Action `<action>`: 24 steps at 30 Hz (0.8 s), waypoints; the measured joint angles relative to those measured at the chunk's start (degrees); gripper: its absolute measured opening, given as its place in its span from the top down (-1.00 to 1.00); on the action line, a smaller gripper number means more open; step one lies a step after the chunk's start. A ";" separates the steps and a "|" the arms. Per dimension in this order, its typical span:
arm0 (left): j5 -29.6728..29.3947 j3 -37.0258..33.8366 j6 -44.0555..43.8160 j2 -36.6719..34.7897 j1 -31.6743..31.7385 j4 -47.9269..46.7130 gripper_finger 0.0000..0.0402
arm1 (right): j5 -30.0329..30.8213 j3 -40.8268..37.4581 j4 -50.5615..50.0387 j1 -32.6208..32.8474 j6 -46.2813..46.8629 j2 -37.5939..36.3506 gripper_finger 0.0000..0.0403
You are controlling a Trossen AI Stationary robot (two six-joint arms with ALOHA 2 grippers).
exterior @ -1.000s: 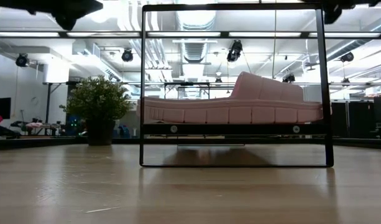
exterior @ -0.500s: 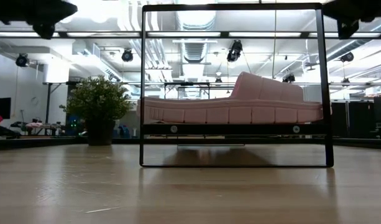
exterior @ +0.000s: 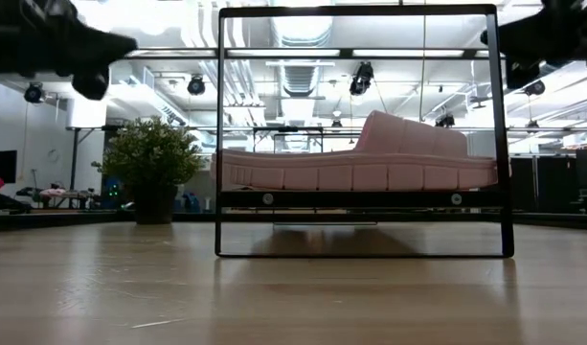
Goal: Pick and place slides into the shelf
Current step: Return to Home Position
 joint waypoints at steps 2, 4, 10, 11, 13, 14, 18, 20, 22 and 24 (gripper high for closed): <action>-0.01 -2.29 0.02 0.50 0.01 1.97 1.00 | -1.06 -3.12 5.82 0.04 0.17 0.06 0.96; -0.03 -3.84 -0.05 0.50 0.01 1.62 1.00 | -1.18 -5.52 10.85 0.04 0.40 0.12 0.96; 0.00 -7.24 0.00 -0.31 0.01 1.61 1.00 | -0.92 -9.72 13.38 0.04 5.08 0.12 0.96; 0.12 -7.41 0.04 -0.30 0.01 2.15 1.00 | -1.00 -10.47 14.04 0.04 4.51 0.08 0.96; 0.19 -7.40 0.07 -0.25 0.01 1.75 1.00 | -0.71 -11.42 14.79 0.04 3.12 0.10 0.96; 0.19 -7.40 0.06 -0.16 0.01 1.64 1.00 | 0.03 -11.43 14.28 0.04 2.43 0.12 0.96; 2.00 -7.42 0.06 -0.11 0.01 1.11 1.00 | 0.99 -11.38 13.95 0.04 0.79 0.12 0.96; 2.38 -7.42 -0.28 0.18 -0.02 1.04 1.00 | 0.99 -11.38 11.65 0.04 2.50 0.19 0.96; 2.72 -7.42 -0.33 0.22 -0.02 1.00 1.00 | 0.97 -11.41 10.16 0.04 6.12 0.23 0.96; 2.71 -7.44 -0.33 0.21 -0.01 1.00 1.00 | 0.99 -11.41 10.43 0.04 7.61 0.20 0.96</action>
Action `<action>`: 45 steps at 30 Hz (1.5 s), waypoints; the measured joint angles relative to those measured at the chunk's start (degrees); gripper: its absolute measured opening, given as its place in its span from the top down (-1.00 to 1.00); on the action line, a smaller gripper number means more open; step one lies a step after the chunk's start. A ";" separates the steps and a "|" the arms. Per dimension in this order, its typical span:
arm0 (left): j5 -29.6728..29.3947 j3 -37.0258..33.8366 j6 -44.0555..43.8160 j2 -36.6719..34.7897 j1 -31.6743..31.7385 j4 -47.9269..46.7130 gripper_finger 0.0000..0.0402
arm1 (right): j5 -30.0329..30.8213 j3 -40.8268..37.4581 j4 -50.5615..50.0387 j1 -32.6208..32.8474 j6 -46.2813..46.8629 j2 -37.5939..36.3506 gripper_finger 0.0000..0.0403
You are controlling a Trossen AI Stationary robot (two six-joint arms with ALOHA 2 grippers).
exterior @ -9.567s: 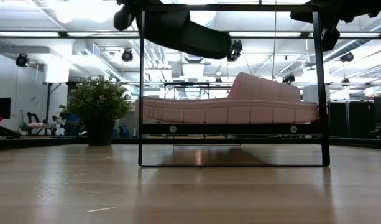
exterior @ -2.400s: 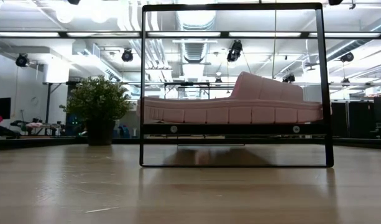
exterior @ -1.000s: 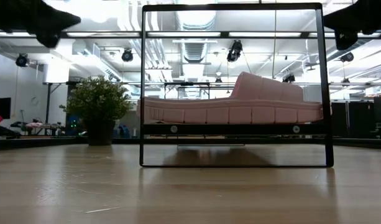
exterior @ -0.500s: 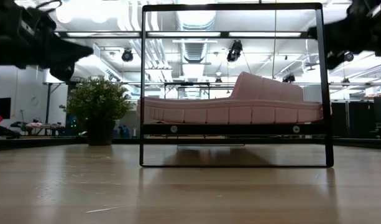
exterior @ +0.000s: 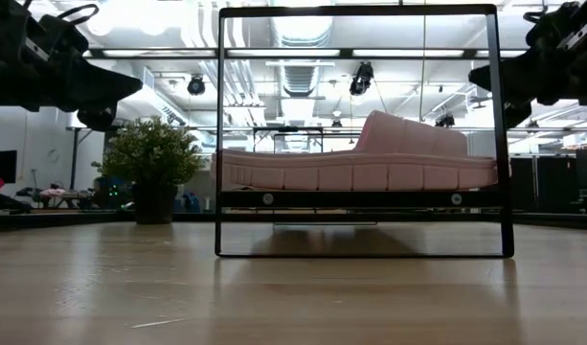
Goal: Pick and place slides into the shelf
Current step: Return to Home Position
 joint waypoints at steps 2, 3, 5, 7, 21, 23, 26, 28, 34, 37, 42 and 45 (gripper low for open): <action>-0.02 -0.02 -0.06 0.00 0.01 0.02 1.00 | 0.04 0.00 0.09 -0.01 -0.37 -0.02 0.96; -0.06 -0.02 -0.04 0.00 0.01 0.02 1.00 | 0.05 0.00 0.04 -0.11 -1.53 0.01 0.96; -0.23 -0.02 -0.09 0.28 0.01 0.02 1.00 | 0.07 0.02 -0.90 -0.13 -4.99 0.01 0.96; -0.25 -0.04 -0.07 0.65 0.01 0.04 1.00 | -0.05 0.02 -1.21 -0.13 -5.78 0.02 0.96; -0.47 -0.11 -0.04 1.51 0.01 0.04 1.00 | -0.19 0.04 -1.33 -0.13 -1.13 0.30 0.96; -0.47 -0.11 -0.04 1.57 0.01 0.04 1.00 | -0.20 0.04 -1.33 -0.13 -1.03 0.28 0.96; -0.47 -0.13 -0.04 1.64 0.01 0.04 1.00 | -0.19 0.04 -1.33 -0.13 -1.03 0.35 0.96; -0.48 -0.13 -0.04 1.52 0.01 0.04 1.00 | -0.18 0.04 -1.33 -0.13 -1.03 0.40 0.96; -0.49 -0.13 -0.04 1.64 0.01 0.04 1.00 | -0.17 0.04 -1.36 -0.13 -1.01 0.41 0.96; -0.49 -0.15 -0.02 1.60 0.01 0.04 1.00 | -0.17 0.04 -1.36 -0.13 -1.01 0.39 0.96; -0.49 -0.15 -0.02 1.59 0.01 0.04 1.00 | -0.17 0.04 -1.38 -0.13 -1.01 0.39 0.96; -0.49 -0.15 -0.02 1.51 0.01 0.04 1.00 | -0.17 0.04 -1.38 -0.13 -1.01 0.39 0.96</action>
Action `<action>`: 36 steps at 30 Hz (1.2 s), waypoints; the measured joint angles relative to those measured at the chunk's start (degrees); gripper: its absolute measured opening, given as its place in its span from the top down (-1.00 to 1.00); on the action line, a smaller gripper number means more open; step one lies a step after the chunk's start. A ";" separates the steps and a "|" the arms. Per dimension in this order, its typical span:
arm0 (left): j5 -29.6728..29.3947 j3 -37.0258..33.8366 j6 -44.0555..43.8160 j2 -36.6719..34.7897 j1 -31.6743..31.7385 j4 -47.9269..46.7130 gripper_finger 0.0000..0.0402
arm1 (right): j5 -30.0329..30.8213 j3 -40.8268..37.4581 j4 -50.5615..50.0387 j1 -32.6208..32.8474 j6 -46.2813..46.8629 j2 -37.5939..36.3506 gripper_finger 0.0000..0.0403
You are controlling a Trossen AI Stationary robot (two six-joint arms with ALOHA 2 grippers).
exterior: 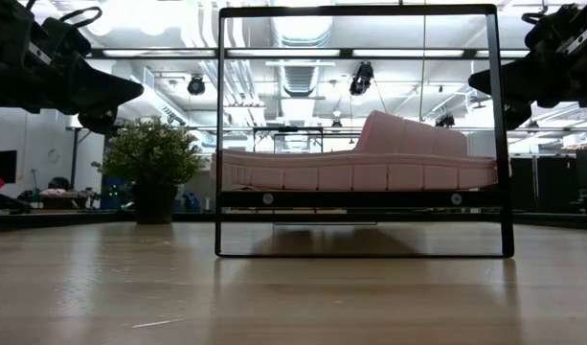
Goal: Pick and place slides into the shelf
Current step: Return to Home Position
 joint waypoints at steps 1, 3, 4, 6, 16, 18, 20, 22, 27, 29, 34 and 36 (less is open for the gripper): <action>-0.01 0.00 0.00 0.00 0.00 0.00 1.00 | 0.00 0.00 0.00 0.00 0.00 0.00 0.96; 0.00 0.00 0.00 0.02 0.00 0.02 1.00 | 0.00 0.00 0.00 0.00 0.00 0.00 0.96; -0.02 0.00 0.00 0.00 0.00 0.09 1.00 | 0.00 0.00 0.00 0.00 0.00 0.00 0.96; -0.15 0.00 0.00 0.08 0.00 0.23 1.00 | 0.01 0.00 0.00 0.00 0.00 0.00 0.96; -0.17 0.00 0.00 0.10 0.00 0.94 1.00 | 0.02 0.02 -0.02 0.00 0.00 0.00 0.96; -0.11 0.00 0.00 0.00 0.00 1.09 1.00 | 0.02 0.02 -0.02 0.00 0.00 0.00 0.96; -0.10 -0.01 0.00 0.08 0.00 1.07 1.00 | 0.02 0.02 -0.02 0.00 0.01 0.00 0.96; -0.09 -0.01 0.00 0.13 0.00 1.11 1.00 | 0.02 0.02 -0.02 0.00 0.00 0.00 0.96; -0.07 0.00 0.00 0.04 0.00 1.10 1.00 | 0.03 0.02 -0.02 0.00 0.00 0.00 0.96; -0.07 -0.02 0.00 0.04 0.00 1.14 1.00 | 0.04 0.02 -0.02 0.00 0.00 0.00 0.96; -0.04 0.00 0.00 0.04 0.00 1.14 1.00 | 0.04 0.02 -0.02 0.00 0.00 0.00 0.96; -0.04 -0.02 0.00 0.00 0.00 1.14 1.00 | 0.04 0.02 -0.02 0.00 0.01 0.00 0.96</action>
